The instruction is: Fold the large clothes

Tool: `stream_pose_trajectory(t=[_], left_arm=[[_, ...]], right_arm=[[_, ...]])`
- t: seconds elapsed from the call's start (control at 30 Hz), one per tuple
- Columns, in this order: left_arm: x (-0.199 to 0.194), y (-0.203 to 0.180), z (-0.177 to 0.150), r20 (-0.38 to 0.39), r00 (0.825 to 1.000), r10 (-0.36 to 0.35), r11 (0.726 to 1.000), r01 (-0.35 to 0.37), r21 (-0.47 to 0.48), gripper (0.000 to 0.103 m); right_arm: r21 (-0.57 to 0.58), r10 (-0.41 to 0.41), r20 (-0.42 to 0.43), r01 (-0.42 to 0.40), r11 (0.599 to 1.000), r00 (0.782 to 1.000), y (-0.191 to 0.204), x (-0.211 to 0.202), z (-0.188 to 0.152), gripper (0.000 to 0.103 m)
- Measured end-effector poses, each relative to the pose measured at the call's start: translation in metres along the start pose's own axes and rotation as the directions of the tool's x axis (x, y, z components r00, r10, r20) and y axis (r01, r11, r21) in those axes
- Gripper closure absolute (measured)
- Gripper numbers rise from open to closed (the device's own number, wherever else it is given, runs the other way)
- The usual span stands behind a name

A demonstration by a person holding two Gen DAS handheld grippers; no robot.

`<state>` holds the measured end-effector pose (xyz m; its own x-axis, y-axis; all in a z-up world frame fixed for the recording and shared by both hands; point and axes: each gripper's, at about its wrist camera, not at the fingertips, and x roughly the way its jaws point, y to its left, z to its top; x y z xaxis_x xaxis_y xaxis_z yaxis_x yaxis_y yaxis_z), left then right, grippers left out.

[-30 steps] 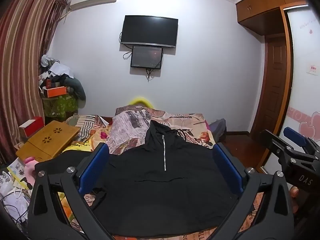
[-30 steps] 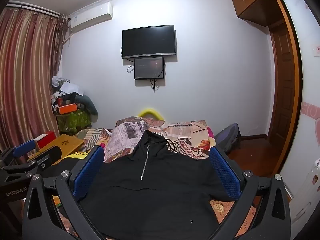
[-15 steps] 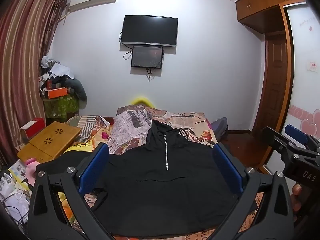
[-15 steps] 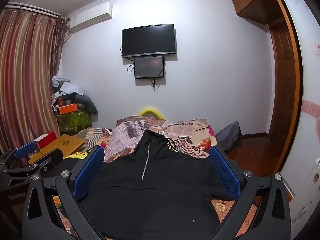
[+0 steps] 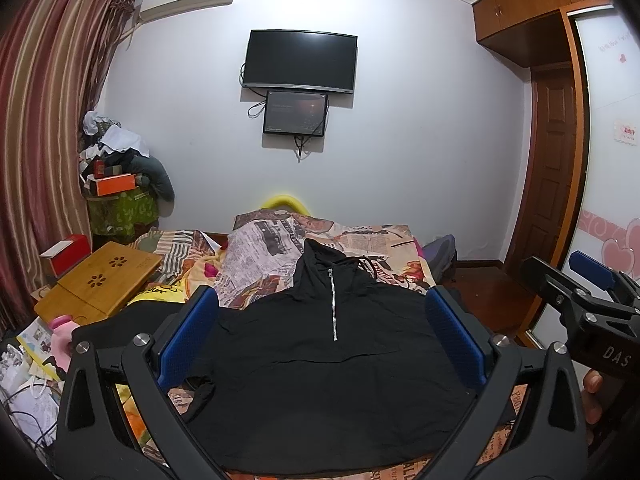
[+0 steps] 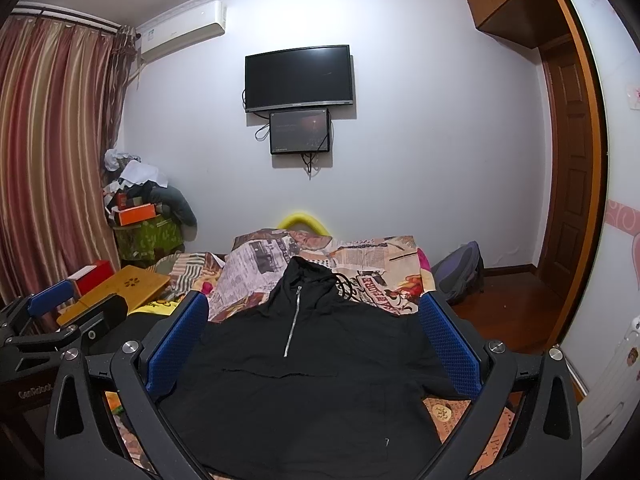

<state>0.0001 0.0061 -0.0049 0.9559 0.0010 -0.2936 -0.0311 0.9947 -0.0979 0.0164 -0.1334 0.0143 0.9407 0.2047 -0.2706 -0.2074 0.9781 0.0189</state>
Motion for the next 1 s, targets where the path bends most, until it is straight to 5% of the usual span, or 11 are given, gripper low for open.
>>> stream_pose_trajectory(t=[1.0], left_arm=[[0.0035, 0.0056, -0.0002, -0.009, 1.0, 0.022, 1.0, -0.022, -0.006, 0.0]], right_arm=[[-0.007, -0.002, -0.014, 0.002, 1.0, 1.0, 0.0041, 0.0016, 0.0002, 0.0]])
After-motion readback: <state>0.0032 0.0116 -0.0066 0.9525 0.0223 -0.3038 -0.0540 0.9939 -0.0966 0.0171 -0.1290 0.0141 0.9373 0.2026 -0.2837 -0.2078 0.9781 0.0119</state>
